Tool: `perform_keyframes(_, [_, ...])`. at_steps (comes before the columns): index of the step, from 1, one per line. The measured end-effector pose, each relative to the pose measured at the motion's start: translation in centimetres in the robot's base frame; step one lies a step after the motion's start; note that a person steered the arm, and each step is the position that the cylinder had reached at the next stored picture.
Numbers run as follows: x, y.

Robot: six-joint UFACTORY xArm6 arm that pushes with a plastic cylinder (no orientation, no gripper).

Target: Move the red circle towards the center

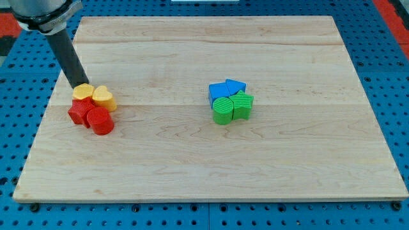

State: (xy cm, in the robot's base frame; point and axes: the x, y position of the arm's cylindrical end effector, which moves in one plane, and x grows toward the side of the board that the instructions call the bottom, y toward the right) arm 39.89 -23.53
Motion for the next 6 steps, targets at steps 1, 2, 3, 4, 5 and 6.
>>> perform_keyframes(1, [-0.1, -0.2])
perform_keyframes(2, [-0.1, -2.6])
perform_keyframes(3, [1.2, -4.4])
perform_keyframes(4, [2.9, -6.1])
perform_keyframes(5, [4.7, -6.2])
perform_keyframes(6, [6.9, -6.2])
